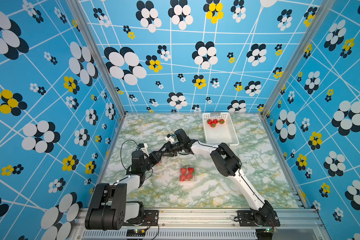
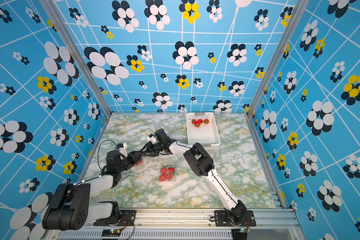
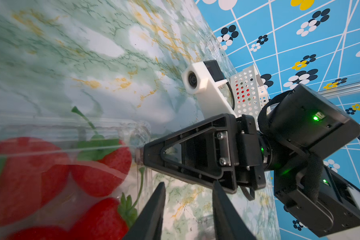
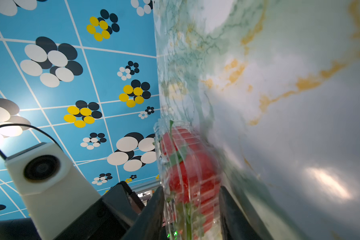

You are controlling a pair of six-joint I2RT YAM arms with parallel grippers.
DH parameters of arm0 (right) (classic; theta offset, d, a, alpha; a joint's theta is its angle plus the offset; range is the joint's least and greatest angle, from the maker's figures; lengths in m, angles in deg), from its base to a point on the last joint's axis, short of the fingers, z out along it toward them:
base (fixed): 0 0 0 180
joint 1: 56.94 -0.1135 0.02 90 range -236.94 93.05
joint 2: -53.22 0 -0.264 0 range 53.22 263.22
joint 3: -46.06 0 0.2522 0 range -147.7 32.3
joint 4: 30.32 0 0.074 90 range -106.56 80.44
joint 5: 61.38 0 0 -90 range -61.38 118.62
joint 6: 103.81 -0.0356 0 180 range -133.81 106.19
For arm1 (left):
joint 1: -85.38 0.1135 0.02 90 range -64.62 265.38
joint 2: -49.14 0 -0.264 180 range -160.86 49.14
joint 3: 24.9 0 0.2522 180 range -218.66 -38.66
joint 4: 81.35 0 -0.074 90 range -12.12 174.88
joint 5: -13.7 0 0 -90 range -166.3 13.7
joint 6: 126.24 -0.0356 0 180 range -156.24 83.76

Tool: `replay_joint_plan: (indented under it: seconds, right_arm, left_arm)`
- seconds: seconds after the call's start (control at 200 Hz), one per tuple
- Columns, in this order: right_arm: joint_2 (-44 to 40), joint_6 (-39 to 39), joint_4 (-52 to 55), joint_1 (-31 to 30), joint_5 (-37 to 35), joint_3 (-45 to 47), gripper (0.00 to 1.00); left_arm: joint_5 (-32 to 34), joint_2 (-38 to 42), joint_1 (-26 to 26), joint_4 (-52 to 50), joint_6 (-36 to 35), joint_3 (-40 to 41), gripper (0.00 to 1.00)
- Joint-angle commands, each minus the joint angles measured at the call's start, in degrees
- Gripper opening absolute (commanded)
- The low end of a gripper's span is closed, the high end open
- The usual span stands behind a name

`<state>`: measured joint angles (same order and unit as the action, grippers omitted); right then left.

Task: Pack strawberries into containers
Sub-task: Close the packing box at the center of the board.

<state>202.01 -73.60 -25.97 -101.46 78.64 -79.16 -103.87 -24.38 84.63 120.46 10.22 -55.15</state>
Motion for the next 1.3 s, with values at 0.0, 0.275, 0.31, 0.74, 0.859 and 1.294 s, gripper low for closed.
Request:
replay_joint_plan:
  seconds: [0.0, 0.275, 0.31, 0.74, 0.859, 1.294]
  right_arm:
    - [-2.2, -0.7, -1.3, -0.1, 0.0, 0.9, 0.48]
    - [-2.5, -1.0, -1.9, -0.1, 0.4, 1.4, 0.50]
    - [-2.5, -1.0, -2.1, -0.1, 0.5, 1.6, 0.50]
    - [-0.3, 0.1, 0.8, -0.2, -0.1, -2.8, 0.52]
    - [1.8, 0.3, 2.4, -0.1, -0.3, -6.0, 0.52]
    - [5.9, 3.4, 9.0, -0.2, -0.4, -13.1, 0.52]
  left_arm:
    - [0.6, 2.7, 0.7, -3.2, -1.1, 0.1, 0.39]
    - [-0.9, 7.7, 6.1, -15.9, -6.6, 0.4, 0.33]
    - [-0.9, 8.4, 6.7, -16.9, -7.1, 0.6, 0.33]
    - [-0.8, 6.2, 7.3, -13.5, -5.7, 2.2, 0.25]
    - [-0.8, 5.9, 7.3, -13.8, -5.7, 2.3, 0.24]
    - [-1.0, 3.3, 7.1, -12.0, -5.2, 2.2, 0.23]
